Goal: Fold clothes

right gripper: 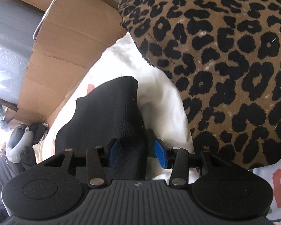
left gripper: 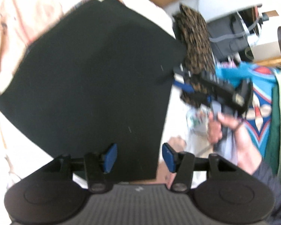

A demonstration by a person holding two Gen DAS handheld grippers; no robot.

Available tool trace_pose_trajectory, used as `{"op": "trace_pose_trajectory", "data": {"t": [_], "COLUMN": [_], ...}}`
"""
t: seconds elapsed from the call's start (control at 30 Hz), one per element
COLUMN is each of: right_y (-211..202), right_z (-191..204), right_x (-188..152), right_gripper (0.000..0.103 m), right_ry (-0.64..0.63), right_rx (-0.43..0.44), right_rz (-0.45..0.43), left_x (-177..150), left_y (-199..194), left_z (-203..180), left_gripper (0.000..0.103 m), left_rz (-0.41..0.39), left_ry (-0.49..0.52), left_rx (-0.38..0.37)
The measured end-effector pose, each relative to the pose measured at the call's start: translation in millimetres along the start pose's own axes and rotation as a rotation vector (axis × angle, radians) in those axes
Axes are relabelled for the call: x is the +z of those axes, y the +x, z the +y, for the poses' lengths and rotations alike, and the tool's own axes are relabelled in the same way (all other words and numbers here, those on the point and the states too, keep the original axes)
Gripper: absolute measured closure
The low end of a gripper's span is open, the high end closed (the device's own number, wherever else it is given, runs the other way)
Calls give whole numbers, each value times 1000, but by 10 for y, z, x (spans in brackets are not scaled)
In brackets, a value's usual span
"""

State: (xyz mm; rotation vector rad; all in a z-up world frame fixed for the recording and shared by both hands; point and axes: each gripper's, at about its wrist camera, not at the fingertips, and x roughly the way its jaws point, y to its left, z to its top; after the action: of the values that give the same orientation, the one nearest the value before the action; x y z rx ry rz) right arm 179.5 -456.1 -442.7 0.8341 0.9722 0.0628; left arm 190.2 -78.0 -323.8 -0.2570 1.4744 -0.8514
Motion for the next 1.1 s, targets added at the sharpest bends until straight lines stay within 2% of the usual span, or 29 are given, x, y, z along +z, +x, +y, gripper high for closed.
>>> {"op": "trace_pose_trajectory", "data": {"t": [0.13, 0.2, 0.23, 0.37, 0.6, 0.73, 0.87, 1.0, 1.07, 1.1], "right_y": [86, 136, 151, 118, 1, 12, -7, 35, 86, 111], "right_z": [-28, -62, -77, -94, -167, -200, -210, -217, -209, -204], "right_x": [37, 71, 87, 98, 19, 18, -30, -151, -215, -247], "right_gripper": [55, 72, 86, 93, 95, 88, 66, 63, 55, 54], "right_ry": [3, 27, 40, 58, 135, 178, 175, 167, 159, 154], "right_rx": [13, 43, 60, 78, 96, 126, 140, 138, 131, 127], "right_rz": [-6, -1, 0, -14, -33, -25, -23, 13, 31, 41], "left_x": [256, 396, 464, 716, 1059, 1200, 1275, 1332, 1352, 1364], "left_y": [-129, -194, -229, -349, -357, -216, -42, 103, 165, 190], "left_z": [90, 133, 163, 266, 393, 373, 348, 396, 427, 452], "left_gripper": [47, 47, 47, 47, 41, 30, 28, 26, 26, 26], "left_rz": [-71, -103, -122, -193, -245, -234, -221, -207, -203, -200], "left_ry": [18, 34, 38, 57, 119, 158, 178, 178, 180, 170], "left_rx": [37, 60, 75, 132, 204, 174, 159, 159, 174, 167]}}
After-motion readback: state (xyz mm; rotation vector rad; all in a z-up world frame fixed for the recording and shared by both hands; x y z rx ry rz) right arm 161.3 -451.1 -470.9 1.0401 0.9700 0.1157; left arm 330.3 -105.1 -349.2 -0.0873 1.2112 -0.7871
